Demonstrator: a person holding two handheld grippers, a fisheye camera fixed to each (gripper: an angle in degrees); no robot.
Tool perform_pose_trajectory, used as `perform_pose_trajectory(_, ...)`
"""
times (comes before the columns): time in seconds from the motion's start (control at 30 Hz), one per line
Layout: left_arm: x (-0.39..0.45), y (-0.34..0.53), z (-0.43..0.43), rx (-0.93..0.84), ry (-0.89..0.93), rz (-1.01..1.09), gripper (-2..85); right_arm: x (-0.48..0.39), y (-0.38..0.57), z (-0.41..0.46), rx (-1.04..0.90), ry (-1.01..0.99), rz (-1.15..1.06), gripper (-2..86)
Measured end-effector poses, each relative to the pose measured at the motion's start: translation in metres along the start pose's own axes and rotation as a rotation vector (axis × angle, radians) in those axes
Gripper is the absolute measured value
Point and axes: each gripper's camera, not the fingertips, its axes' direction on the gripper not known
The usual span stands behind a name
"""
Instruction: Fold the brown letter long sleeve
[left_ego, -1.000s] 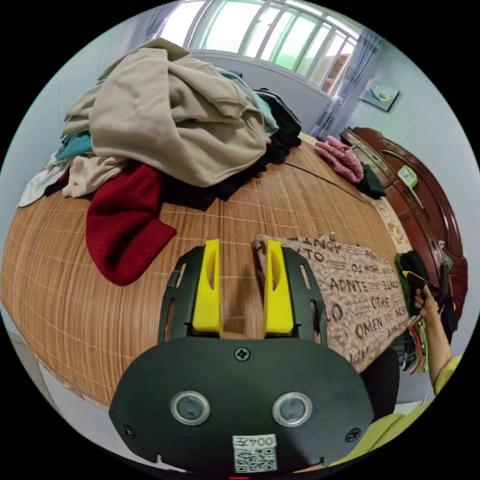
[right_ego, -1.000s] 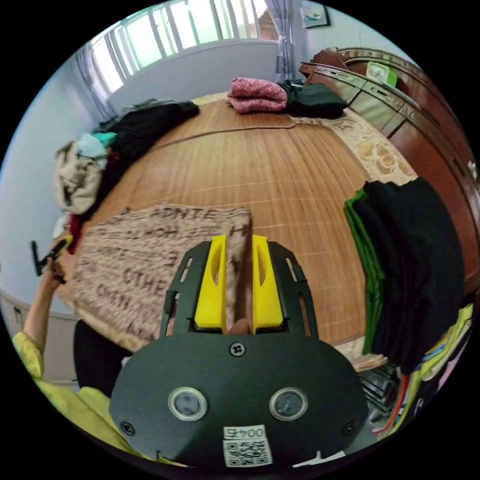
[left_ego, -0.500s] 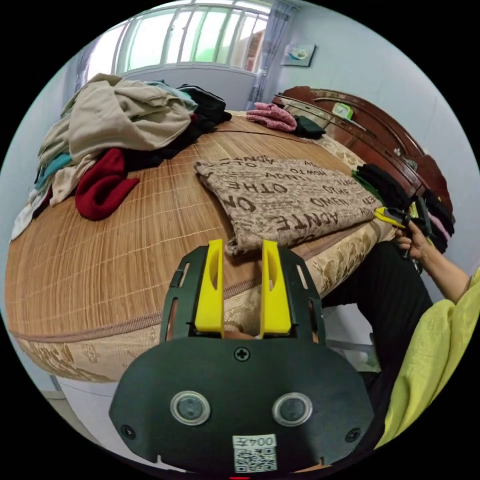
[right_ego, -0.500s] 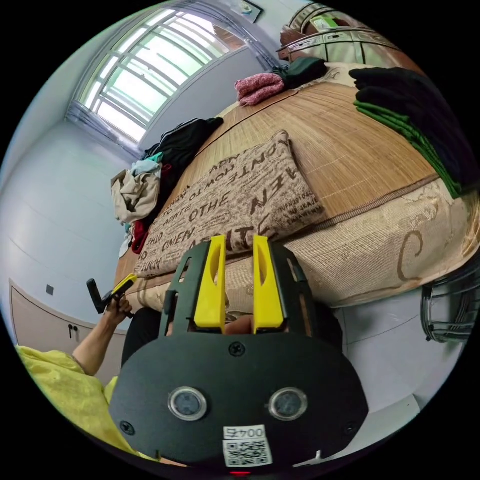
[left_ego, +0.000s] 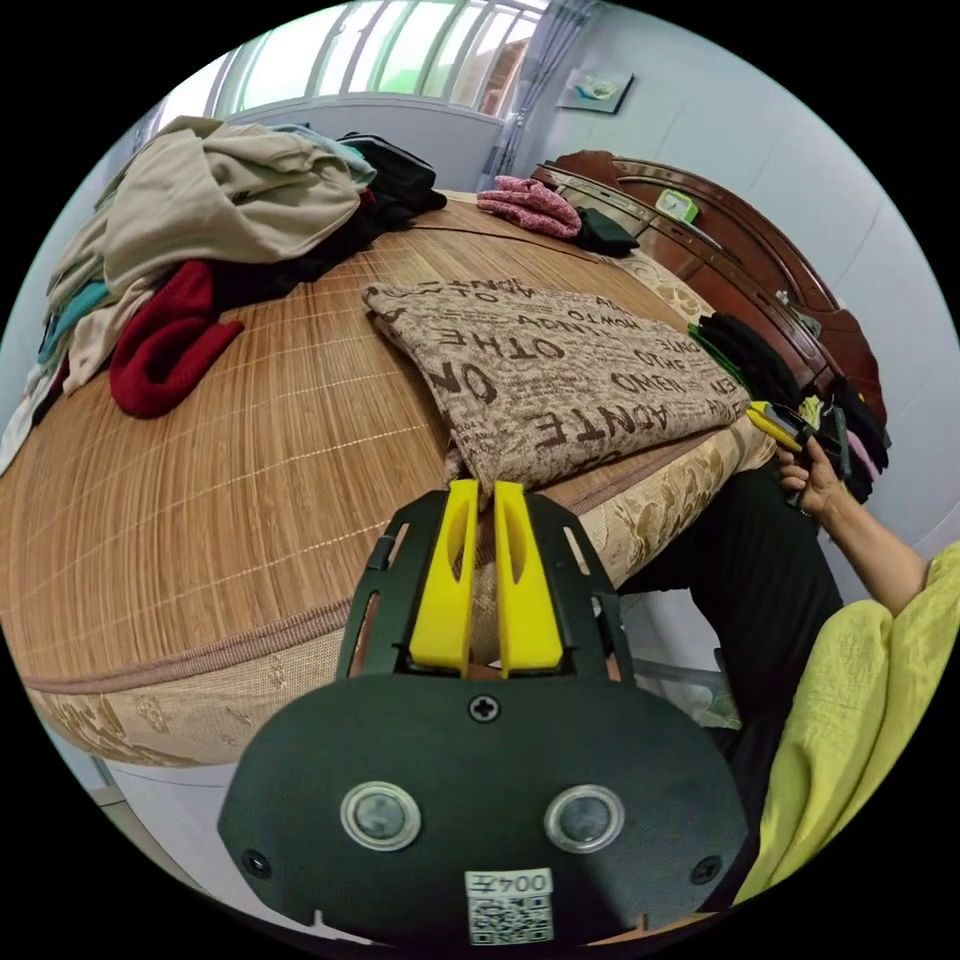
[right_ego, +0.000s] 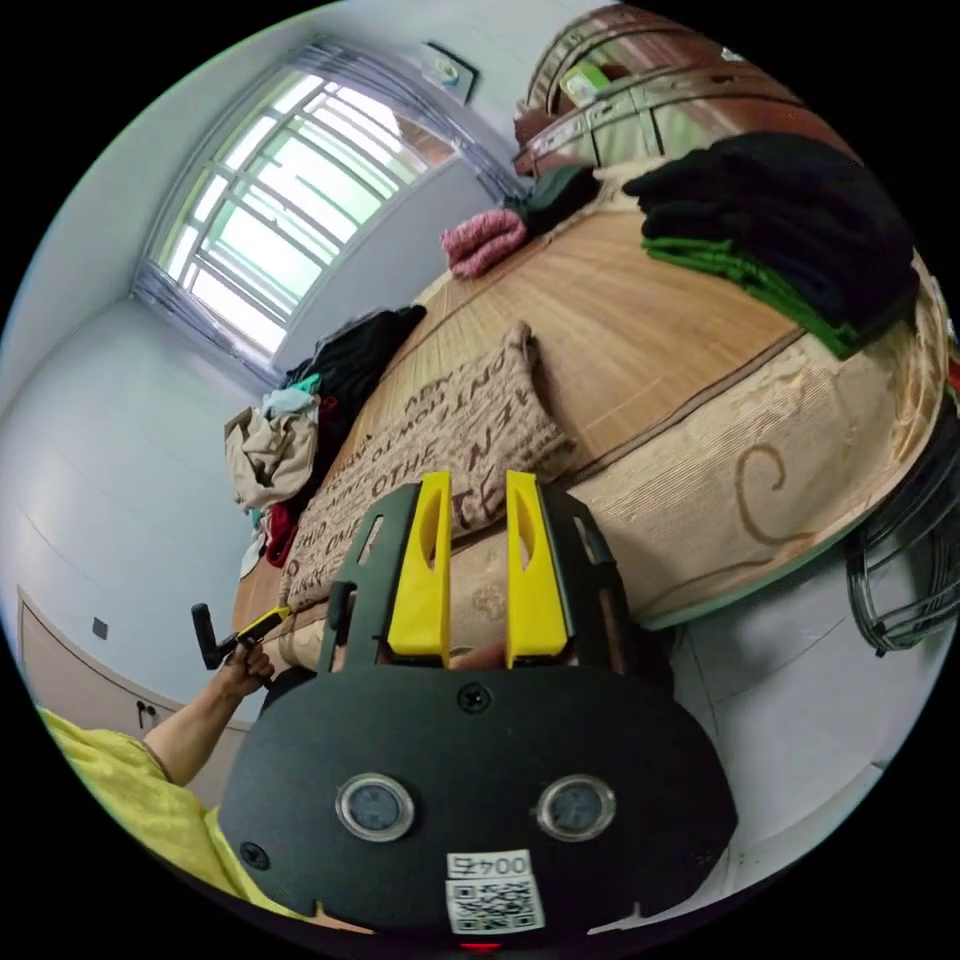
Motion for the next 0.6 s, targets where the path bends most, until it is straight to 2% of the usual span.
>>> perform_pose_trajectory(0.13,0.009,-0.008,0.004,-0.033,-0.035,0.008,3.2,0.003,-0.002,-0.02,0.022,0.063,-0.123,10.9)
perform_pose_trajectory(0.23,0.013,-0.01,-0.001,-0.03,-0.057,0.011,3.2,-0.004,-0.011,-0.018,-0.081,0.172,-0.307,11.2)
perform_pose_trajectory(0.4,0.016,-0.013,-0.007,-0.037,-0.067,0.011,3.1,-0.012,-0.02,-0.007,-0.239,0.194,-0.511,11.2)
perform_pose_trajectory(0.5,0.018,-0.016,-0.011,-0.044,-0.073,0.017,2.9,-0.022,-0.023,0.006,-0.317,0.188,-0.601,9.7)
perform_pose_trajectory(0.6,0.017,-0.018,-0.015,-0.048,-0.071,0.016,2.6,-0.034,-0.02,0.024,-0.424,0.227,-0.676,4.1)
